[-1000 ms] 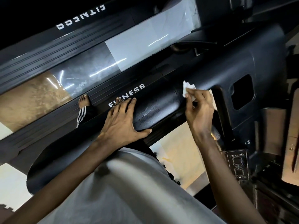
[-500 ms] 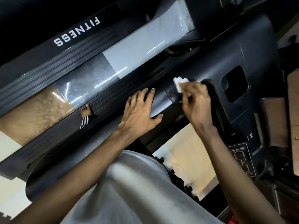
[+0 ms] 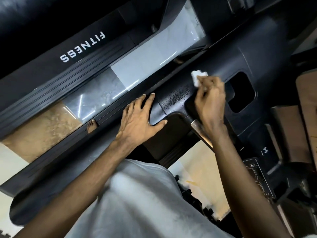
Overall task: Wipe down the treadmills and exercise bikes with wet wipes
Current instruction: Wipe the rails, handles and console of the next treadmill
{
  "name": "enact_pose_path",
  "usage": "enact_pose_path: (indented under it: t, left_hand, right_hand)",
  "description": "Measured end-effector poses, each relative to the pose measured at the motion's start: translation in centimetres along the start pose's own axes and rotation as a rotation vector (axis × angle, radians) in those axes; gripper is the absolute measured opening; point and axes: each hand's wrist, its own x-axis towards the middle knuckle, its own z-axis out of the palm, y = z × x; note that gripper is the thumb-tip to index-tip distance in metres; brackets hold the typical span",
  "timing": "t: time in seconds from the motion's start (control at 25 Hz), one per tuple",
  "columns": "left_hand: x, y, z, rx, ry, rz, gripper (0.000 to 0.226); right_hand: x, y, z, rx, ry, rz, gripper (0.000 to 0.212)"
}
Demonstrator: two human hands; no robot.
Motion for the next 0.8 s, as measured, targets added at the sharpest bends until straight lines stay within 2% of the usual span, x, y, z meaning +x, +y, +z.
enact_pose_path:
  t: [0.2, 0.32, 0.4, 0.48, 0.68, 0.8]
  left_hand:
    - [-0.2, -0.2, 0.1, 0.030, 0.017, -0.077, 0.108]
    - [-0.1, -0.1, 0.1, 0.047, 0.010, -0.095, 0.111]
    - [0.0, -0.1, 0.1, 0.046, 0.006, -0.101, 0.112]
    - [0.0, -0.1, 0.2, 0.052, 0.000, -0.104, 0.113]
    - [0.5, -0.4, 0.0, 0.031, -0.029, -0.090, 0.117]
    - [0.7, -0.4, 0.0, 0.024, -0.030, -0.081, 0.118]
  right_hand:
    - [2.2, -4.8, 2.0, -0.149, -0.418, -0.346, 0.035]
    - [6.9, -7.1, 4.3, -0.377, -0.779, -0.376, 0.037]
    - [8.6, -8.5, 5.6, -0.475, -0.942, -0.362, 0.039]
    - [9.5, -8.6, 6.1, -0.479, -0.969, -0.291, 0.039]
    - [9.4, -7.7, 6.3, -0.548, -0.851, -0.185, 0.032]
    - [8.4, -9.7, 8.2, -0.522, -0.972, -0.236, 0.032]
